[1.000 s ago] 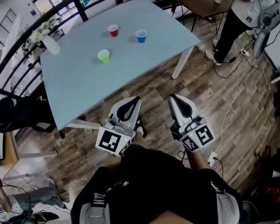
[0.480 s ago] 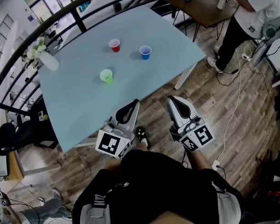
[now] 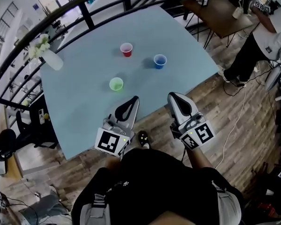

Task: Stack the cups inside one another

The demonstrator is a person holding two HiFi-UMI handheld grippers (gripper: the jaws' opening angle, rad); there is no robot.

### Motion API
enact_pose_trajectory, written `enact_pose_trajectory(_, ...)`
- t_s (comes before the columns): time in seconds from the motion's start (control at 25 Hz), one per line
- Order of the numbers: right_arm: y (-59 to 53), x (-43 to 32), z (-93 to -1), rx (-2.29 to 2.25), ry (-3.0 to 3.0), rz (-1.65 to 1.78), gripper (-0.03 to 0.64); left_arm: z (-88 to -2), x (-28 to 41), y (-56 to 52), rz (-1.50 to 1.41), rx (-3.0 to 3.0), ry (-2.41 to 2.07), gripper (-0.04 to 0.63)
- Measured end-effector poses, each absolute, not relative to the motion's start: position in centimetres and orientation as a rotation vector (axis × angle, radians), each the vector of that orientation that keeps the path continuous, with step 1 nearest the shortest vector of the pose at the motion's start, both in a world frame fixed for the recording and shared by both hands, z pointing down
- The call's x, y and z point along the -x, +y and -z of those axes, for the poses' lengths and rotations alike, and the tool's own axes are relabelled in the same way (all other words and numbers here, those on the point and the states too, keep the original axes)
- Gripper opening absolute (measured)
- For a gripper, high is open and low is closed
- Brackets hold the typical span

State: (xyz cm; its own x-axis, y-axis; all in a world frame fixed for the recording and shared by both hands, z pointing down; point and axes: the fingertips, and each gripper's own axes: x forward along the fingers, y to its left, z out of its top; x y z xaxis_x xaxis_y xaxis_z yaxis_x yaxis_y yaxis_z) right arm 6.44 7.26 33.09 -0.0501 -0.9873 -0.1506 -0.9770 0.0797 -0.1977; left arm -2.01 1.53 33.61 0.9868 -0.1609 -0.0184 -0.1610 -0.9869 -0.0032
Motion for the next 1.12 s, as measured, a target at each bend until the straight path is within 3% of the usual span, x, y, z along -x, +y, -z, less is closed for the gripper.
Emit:
enact_pose_trajectory(0.72,-3.4,-6.6,-35.2,1.931,2.213,0.088,-0.001,-35.5,3.9,-8.5,-0.008,3.105,0.525,-0.011)
enact_pose_trajectory(1.12,-6.6,-10.5,-36.4,1.921,2.249,0.097,0.000,-36.6,2.1,-10.8,0.044,3.104,0.681,-0.009)
